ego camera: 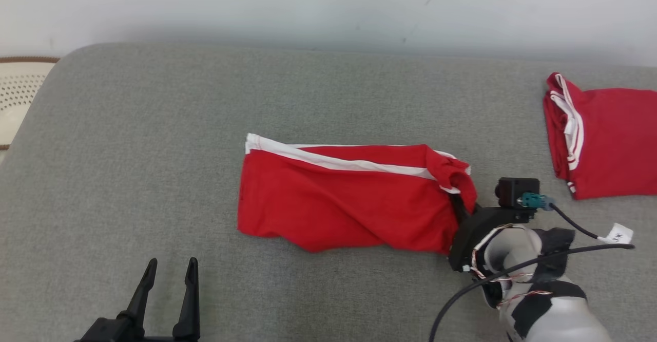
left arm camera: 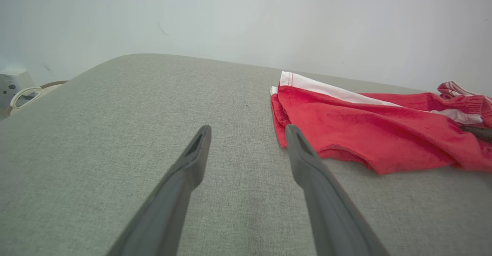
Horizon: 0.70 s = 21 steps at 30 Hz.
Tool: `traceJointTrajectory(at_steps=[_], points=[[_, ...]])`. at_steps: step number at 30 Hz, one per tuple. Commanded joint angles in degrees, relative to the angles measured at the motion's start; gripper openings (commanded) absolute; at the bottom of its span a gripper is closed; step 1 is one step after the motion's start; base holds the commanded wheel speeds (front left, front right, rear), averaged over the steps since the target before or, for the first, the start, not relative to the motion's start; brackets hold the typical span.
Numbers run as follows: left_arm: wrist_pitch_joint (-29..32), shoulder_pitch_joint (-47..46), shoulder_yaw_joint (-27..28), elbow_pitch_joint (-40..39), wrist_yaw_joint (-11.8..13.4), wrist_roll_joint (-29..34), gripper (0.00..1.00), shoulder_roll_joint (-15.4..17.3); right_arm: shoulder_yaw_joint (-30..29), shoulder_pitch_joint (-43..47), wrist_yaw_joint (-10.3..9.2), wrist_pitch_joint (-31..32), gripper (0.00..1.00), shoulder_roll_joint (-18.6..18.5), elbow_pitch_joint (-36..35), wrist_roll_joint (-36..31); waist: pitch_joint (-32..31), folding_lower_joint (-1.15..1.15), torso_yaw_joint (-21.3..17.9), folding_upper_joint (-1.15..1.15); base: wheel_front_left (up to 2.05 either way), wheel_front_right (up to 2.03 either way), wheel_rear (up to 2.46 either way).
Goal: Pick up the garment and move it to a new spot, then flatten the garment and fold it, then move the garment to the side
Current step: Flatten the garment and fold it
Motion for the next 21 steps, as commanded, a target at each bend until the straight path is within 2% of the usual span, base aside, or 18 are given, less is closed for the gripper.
traceJointTrajectory(at_steps=[1, 11, 15, 21], points=[[-0.27, 0.88, 0.24, 0.17, -0.11, 0.42, 1.00, -0.02, 0.65, 1.10, -0.04, -0.23, 0.00, -1.27, -0.62, 1.02, -1.22, 0.00, -1.25, 0.00, 0.00, 0.00, 0.00], [-0.27, 2.60, 0.48, -0.02, -0.41, 0.65, 1.00, -0.04, 6.75, 4.49, -0.04, 4.08, 0.00, -9.22, -9.51, 8.24, -3.67, 0.00, -4.57, 0.00, 0.00, 0.00, 0.00], [-0.26, 3.18, 0.05, -0.52, 0.05, 0.76, 1.00, -0.07, 8.43, 5.52, -0.04, 7.21, 0.00, -10.34, -14.39, 12.71, -4.10, 0.00, -5.24, 0.00, 0.00, 0.00, 0.00], [-0.27, 3.10, -0.87, -0.43, 0.01, 0.08, 1.00, -0.08, 11.00, 6.89, -0.02, 14.11, 0.00, -11.27, -25.46, 24.03, -4.20, 0.00, -4.81, 0.00, 0.00, 0.00, 0.00]])
